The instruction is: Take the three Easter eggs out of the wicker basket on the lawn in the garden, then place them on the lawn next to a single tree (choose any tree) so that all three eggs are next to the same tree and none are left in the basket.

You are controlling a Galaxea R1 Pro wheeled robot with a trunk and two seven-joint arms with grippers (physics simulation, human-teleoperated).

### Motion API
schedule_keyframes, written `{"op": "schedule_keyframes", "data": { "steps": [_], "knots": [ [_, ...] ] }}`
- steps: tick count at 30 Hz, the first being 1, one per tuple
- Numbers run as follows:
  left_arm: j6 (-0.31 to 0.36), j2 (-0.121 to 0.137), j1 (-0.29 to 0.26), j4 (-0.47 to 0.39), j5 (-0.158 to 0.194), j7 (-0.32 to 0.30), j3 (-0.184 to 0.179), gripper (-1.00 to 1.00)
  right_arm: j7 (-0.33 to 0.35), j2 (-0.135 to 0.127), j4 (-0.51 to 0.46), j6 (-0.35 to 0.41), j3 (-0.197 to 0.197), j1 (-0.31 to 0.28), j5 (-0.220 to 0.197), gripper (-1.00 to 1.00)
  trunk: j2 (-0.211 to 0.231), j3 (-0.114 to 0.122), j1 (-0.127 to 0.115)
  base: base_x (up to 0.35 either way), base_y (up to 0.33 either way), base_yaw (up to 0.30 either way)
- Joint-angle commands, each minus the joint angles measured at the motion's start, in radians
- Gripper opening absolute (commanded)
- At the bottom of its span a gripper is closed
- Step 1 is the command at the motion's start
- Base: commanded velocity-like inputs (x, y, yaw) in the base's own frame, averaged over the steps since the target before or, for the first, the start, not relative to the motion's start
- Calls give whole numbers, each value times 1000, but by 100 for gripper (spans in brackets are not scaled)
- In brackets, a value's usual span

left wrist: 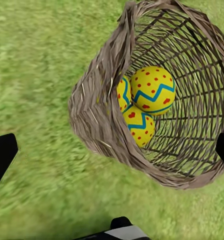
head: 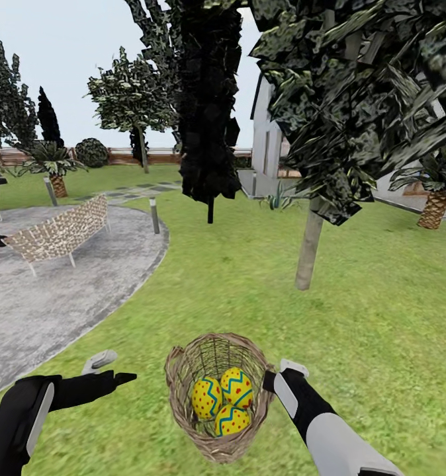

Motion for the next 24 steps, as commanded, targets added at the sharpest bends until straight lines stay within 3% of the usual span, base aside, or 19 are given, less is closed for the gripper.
{"op": "schedule_keyframes", "data": {
  "steps": [1, 24],
  "knots": [
    [6, 0, -1, 0, -4, -6, 1, 100, -7, 1, -3, 2, -1, -1, -10, -100, -2, -2, 1, 217, 271, 0],
    [6, 0, -1, 0, -3, -6, 1, 100, -7, 1, -3, 2, -1, -1, -10, -100, -2, -2, 1, 258, 236, 0]
  ]
}}
